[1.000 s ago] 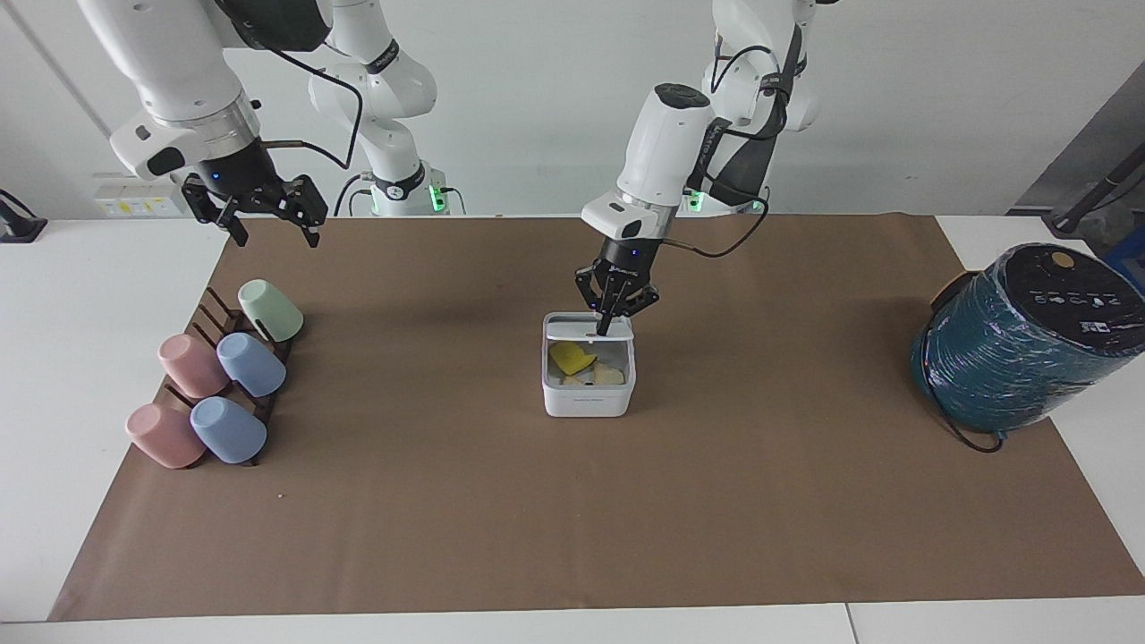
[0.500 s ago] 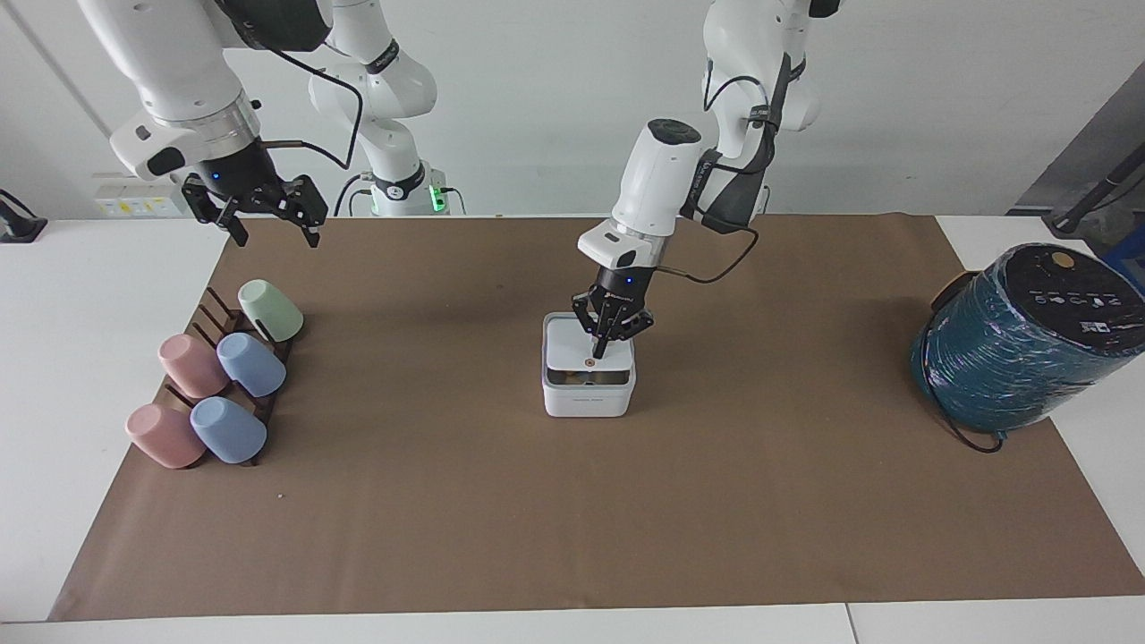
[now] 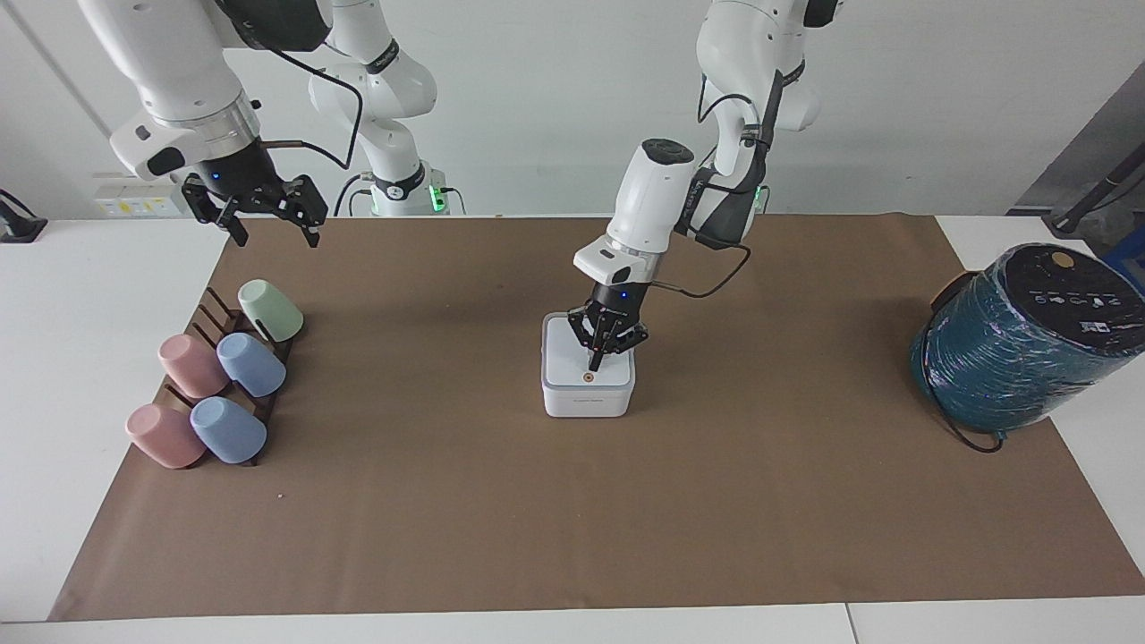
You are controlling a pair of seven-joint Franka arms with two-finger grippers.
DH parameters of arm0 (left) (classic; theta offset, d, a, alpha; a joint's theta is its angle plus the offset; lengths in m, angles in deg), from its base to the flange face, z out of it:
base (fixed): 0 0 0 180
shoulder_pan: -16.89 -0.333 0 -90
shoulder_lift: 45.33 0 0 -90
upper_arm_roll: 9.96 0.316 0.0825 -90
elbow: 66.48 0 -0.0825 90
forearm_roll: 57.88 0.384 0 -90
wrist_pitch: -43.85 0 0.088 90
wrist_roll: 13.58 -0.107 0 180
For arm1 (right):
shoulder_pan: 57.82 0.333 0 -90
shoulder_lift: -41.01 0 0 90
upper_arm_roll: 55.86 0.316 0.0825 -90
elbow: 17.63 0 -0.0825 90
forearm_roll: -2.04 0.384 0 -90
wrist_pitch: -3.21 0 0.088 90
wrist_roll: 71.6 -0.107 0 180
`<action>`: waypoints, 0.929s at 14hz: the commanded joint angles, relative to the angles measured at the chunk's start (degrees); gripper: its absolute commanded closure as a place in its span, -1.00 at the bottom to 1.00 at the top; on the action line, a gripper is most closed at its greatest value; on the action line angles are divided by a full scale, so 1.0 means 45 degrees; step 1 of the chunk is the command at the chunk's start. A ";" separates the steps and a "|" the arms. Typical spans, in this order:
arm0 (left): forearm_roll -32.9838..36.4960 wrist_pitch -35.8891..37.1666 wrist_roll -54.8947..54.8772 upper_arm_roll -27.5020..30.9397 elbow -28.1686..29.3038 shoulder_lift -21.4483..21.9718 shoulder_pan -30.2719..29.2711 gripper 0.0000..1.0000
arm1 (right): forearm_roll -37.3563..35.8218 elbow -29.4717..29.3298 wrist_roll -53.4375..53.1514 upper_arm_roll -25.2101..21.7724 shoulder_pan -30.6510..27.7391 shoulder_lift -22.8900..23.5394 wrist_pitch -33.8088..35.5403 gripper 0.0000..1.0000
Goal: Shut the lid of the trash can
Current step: 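Press the lid flat onto the can with the left gripper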
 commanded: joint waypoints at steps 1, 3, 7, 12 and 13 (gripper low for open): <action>-0.0091 -0.0362 0.0165 0.0075 -0.0366 -0.0843 0.0250 1.00 | 0.0047 0.0144 -0.0127 0.0014 0.0001 -0.0222 0.0203 -1.00; -0.0091 -0.0323 0.0165 0.0075 -0.0464 -0.0865 0.0270 1.00 | 0.0047 0.0144 -0.0127 0.0014 0.0001 -0.0222 0.0203 -1.00; -0.0091 0.0764 0.0360 0.0075 -0.0582 -0.0438 0.0407 1.00 | 0.0047 0.0144 -0.0127 0.0014 0.0001 -0.0222 0.0203 -1.00; -0.0091 0.4203 0.0184 0.0133 -0.0465 0.1360 0.0231 0.98 | 0.0047 0.0144 -0.0127 0.0014 0.0001 -0.0222 0.0203 -1.00; -0.0072 0.4673 0.0184 0.0211 -0.0484 0.1478 0.0211 0.92 | 0.0047 0.0144 -0.0127 0.0014 0.0001 -0.0222 0.0203 -1.00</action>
